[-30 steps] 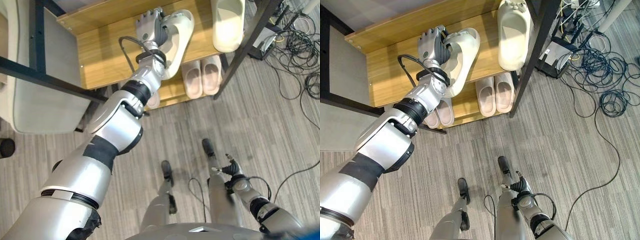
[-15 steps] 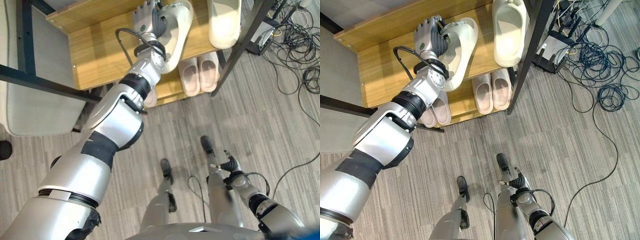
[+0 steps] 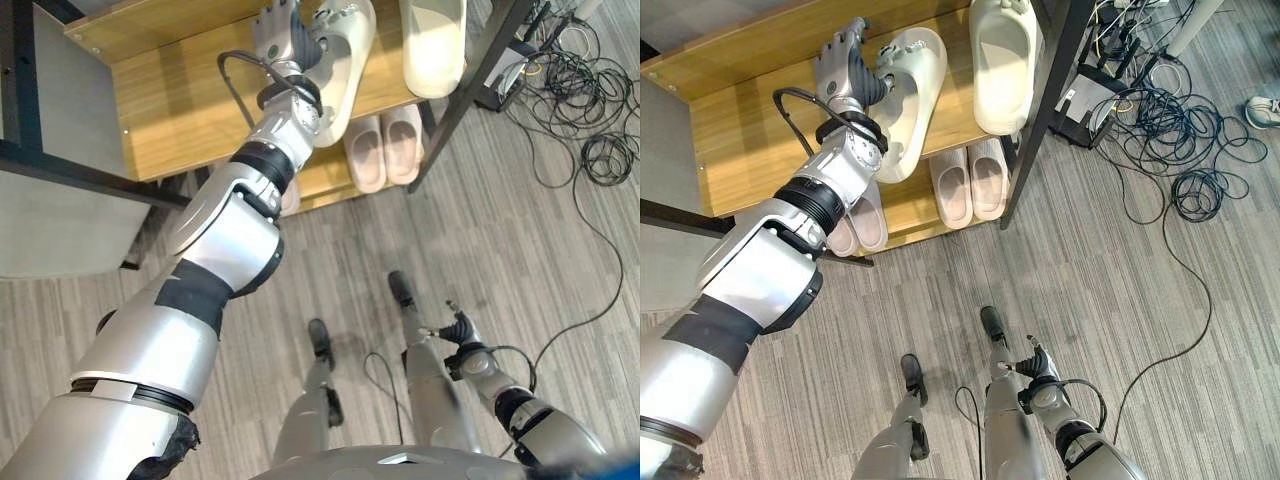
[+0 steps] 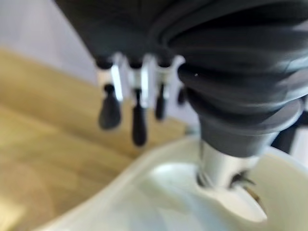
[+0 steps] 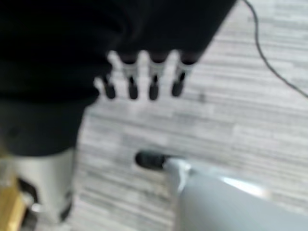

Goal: Arrange the slippers neatly on the shoe rack.

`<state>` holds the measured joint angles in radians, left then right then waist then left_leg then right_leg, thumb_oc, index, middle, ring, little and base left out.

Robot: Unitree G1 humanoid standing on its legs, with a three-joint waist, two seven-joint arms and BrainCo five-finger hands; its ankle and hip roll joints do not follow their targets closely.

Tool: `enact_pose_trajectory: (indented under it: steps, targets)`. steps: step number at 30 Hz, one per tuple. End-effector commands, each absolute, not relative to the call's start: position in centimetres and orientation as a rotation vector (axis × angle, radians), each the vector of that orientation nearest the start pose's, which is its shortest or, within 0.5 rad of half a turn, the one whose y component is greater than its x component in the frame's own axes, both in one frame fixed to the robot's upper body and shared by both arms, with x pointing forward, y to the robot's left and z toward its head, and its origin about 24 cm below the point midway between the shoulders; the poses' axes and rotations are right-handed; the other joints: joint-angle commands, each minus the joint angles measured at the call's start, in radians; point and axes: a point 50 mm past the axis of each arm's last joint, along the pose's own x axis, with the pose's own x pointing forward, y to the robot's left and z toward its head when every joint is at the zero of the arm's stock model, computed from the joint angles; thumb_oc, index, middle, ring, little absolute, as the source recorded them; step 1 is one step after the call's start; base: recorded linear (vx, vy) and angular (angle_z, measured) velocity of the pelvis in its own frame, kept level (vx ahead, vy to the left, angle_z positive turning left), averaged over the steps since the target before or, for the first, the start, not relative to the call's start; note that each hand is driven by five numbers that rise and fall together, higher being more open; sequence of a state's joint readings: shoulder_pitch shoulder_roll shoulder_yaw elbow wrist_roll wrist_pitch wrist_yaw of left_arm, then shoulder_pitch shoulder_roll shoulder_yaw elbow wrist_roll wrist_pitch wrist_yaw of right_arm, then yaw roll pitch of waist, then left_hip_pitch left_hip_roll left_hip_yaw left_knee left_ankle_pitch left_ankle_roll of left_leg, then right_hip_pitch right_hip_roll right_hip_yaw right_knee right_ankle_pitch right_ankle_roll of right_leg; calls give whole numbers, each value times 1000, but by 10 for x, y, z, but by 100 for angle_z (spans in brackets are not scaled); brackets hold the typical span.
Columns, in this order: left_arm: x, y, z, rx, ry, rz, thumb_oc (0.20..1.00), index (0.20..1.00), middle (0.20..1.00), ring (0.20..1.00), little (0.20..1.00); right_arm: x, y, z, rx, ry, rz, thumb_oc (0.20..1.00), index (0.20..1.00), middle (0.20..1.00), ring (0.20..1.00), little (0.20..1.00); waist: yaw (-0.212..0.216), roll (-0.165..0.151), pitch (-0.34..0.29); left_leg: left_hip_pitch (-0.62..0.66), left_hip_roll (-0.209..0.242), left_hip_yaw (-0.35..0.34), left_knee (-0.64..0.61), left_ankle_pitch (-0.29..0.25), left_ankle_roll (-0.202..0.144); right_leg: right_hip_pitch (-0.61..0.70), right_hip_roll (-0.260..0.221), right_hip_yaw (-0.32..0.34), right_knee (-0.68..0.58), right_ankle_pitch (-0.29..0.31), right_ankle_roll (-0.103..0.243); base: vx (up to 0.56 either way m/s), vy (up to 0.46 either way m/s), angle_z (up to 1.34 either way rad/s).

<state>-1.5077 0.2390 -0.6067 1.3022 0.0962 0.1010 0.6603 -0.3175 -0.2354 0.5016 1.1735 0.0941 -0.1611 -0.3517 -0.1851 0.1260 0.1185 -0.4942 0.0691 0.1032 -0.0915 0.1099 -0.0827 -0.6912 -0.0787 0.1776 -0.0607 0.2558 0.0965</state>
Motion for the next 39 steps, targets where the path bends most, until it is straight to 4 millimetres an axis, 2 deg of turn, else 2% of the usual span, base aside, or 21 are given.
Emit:
enact_pose_trajectory:
  steps: [1, 8, 11, 15, 17, 18, 19, 21, 25, 35, 39]
  targets:
    - [417, 108, 334, 740, -510, 540, 1000, 1000, 1000, 1000, 1000, 241, -206, -96, -618, 625, -74, 1000, 1000, 1000, 1000, 1000, 17, 70, 62, -19, 16, -99, 4, -33, -28, 71, 1, -151, 85, -217, 17, 0, 0, 0]
    - [417, 107, 331, 665, -515, 505, 1000, 1000, 1000, 1000, 1000, 236, -211, -99, -613, 664, -75, 1000, 1000, 1000, 1000, 1000, 31, 90, 44, 4, 10, -97, 4, -37, -28, 98, -5, -162, 84, -222, 20, 0, 0, 0]
    - [414, 98, 335, 698, -583, 494, 1000, 1000, 1000, 1000, 1000, 232, -215, -101, -620, 681, -75, 1000, 1000, 1000, 1000, 1000, 42, 104, 35, 21, 3, -105, 4, -38, -25, 126, -14, -166, 80, -225, 22, -7, 17, 3]
    - [415, 111, 332, 754, -597, 519, 1000, 1000, 1000, 1000, 1000, 224, -221, -105, -617, 712, -89, 1000, 1000, 1000, 1000, 1000, 55, 111, 20, 32, 0, -110, 4, -36, -22, 145, -17, -175, 73, -223, 23, -18, 6, 11]
    - [413, 109, 329, 814, -654, 509, 1000, 1000, 1000, 1000, 1000, 220, -224, -107, -607, 720, -97, 1000, 1000, 1000, 1000, 1000, 64, 110, 19, 34, -3, -116, 4, -36, -18, 142, -19, -174, 86, -230, 22, -63, 4, 1]
    - [413, 109, 318, 877, -677, 488, 1000, 1000, 1000, 1000, 1000, 221, -223, -106, -592, 716, -110, 1000, 1000, 1000, 1000, 1000, 75, 111, 24, 29, -11, -122, 4, -35, -13, 133, -21, -174, 106, -237, 20, -68, 19, 6]
    - [413, 109, 318, 877, -677, 488, 1000, 1000, 1000, 1000, 1000, 221, -223, -106, -592, 716, -110, 1000, 1000, 1000, 1000, 1000, 75, 111, 23, 29, -11, -122, 4, -35, -12, 133, -21, -174, 107, -238, 20, -75, 26, 10]
    - [414, 117, 304, 911, -654, 493, 1000, 1000, 1000, 1000, 1000, 223, -221, -105, -581, 708, -115, 1000, 1000, 1000, 1000, 1000, 84, 109, 27, 27, -14, -126, 4, -34, -10, 128, -21, -173, 116, -241, 19, -48, 20, 11]
    - [416, 148, 283, 988, -585, 531, 1000, 1000, 1000, 1000, 1000, 225, -220, -105, -564, 703, -129, 1000, 1000, 1000, 1000, 1000, 100, 99, 32, 20, -19, -131, 4, -31, -6, 119, -25, -176, 123, -239, 20, -49, 24, 4]
    - [415, 165, 264, 1067, -551, 549, 1000, 1000, 1000, 1000, 1000, 228, -214, -104, -554, 693, -128, 1000, 1000, 1000, 1000, 1000, 115, 81, 41, 11, -26, -139, 4, -26, -2, 111, -28, -178, 130, -236, 20, -18, 14, 2]
    - [414, 161, 256, 1078, -552, 504, 1000, 1000, 1000, 1000, 1000, 229, -212, -104, -550, 693, -125, 1000, 1000, 1000, 1000, 1000, 119, 81, 40, 10, -27, -137, 4, -27, 0, 110, -30, -175, 130, -236, 18, 0, 0, 0]
